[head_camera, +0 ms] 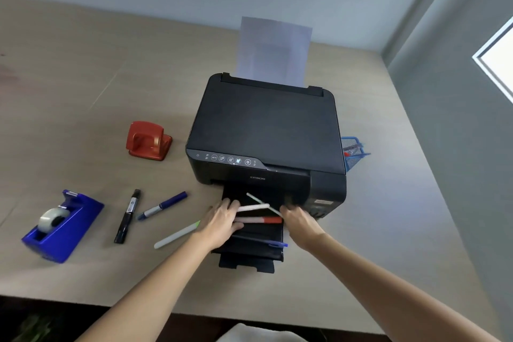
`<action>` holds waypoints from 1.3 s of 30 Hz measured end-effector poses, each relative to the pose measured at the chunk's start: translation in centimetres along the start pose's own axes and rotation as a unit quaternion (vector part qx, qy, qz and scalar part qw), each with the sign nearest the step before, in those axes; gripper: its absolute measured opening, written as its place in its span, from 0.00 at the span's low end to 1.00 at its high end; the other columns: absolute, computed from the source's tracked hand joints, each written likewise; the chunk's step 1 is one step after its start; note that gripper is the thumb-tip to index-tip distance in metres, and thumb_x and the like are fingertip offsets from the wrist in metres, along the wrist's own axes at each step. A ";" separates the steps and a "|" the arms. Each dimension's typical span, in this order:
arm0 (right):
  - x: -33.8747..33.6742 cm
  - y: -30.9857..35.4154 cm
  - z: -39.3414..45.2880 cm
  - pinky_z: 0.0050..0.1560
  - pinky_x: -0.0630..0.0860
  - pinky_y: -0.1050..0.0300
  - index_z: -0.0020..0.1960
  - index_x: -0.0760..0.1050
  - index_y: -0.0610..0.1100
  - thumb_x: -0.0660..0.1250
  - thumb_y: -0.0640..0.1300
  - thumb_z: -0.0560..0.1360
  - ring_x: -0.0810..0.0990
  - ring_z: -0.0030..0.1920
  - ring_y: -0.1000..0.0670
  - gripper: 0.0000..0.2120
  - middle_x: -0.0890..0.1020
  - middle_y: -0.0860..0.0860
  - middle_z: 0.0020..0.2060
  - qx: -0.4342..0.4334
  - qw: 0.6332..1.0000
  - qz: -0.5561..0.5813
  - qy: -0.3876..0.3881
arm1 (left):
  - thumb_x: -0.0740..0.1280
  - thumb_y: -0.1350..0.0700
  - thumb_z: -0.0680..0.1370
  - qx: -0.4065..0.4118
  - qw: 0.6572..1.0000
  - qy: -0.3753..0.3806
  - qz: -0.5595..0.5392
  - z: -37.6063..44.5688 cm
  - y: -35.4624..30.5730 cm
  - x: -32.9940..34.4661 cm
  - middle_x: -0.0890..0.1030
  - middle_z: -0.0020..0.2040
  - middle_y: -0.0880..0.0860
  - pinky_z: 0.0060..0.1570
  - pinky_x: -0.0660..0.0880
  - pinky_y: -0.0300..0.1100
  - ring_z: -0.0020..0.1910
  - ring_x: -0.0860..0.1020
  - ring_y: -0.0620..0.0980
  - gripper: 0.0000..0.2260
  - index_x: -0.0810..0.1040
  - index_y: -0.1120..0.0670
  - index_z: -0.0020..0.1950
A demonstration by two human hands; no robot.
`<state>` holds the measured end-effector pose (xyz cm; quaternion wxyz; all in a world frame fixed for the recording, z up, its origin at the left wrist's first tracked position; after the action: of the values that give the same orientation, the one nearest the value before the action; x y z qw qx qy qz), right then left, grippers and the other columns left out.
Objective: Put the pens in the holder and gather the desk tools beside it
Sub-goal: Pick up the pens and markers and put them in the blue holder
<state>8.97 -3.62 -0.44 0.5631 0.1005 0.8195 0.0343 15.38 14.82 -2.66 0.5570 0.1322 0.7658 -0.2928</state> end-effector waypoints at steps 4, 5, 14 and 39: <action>1.5 -1.1 -1.8 0.48 0.75 0.51 0.59 0.70 0.37 0.59 0.27 0.74 0.77 0.51 0.40 0.16 0.78 0.39 0.52 0.099 0.989 0.107 -0.035 | 0.62 0.50 0.80 0.007 1.000 -0.008 0.024 0.1 0.7 0.1 0.75 0.56 0.57 0.52 0.74 0.50 0.56 0.74 0.56 0.14 0.72 0.57 0.61; 2.1 -1.3 -2.4 0.46 0.73 0.52 0.58 0.70 0.37 0.58 0.29 0.75 0.76 0.51 0.40 0.13 0.78 0.39 0.52 0.125 0.980 0.147 -0.044 | 0.61 0.50 0.81 0.005 1.000 -0.011 0.025 -0.1 1.0 0.1 0.75 0.56 0.57 0.52 0.74 0.50 0.56 0.74 0.56 0.13 0.72 0.57 0.61; 3.7 0.4 -4.4 0.38 0.70 0.54 0.42 0.74 0.44 0.59 0.41 0.78 0.74 0.39 0.44 0.08 0.78 0.44 0.39 0.081 0.955 0.276 -0.074 | 0.58 0.50 0.83 -0.088 0.992 -0.044 -0.074 -6.3 5.0 -2.0 0.76 0.39 0.50 0.31 0.67 0.42 0.37 0.73 0.50 0.10 0.65 0.53 0.43; -5.8 -28.1 -10.4 0.28 0.72 0.60 0.33 0.80 0.46 0.71 0.34 0.72 0.71 0.23 0.50 0.11 0.76 0.47 0.21 0.241 0.857 0.430 -0.149 | 0.60 0.51 0.82 0.016 0.977 0.050 -0.209 7.0 -14.4 -19.0 0.82 0.39 0.49 0.36 0.72 0.42 0.31 0.73 0.45 0.11 0.68 0.37 0.62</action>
<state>-2.20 -31.66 3.91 0.5662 0.5795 0.5832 0.0593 19.80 1.58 17.90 0.4429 -0.0074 0.7986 -0.4076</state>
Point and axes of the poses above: each hand's wrist, its own z-axis towards the middle knuckle, its own x-axis out of the palm, y = z × x, the point moved 5 cm from there along z, towards the middle knuckle
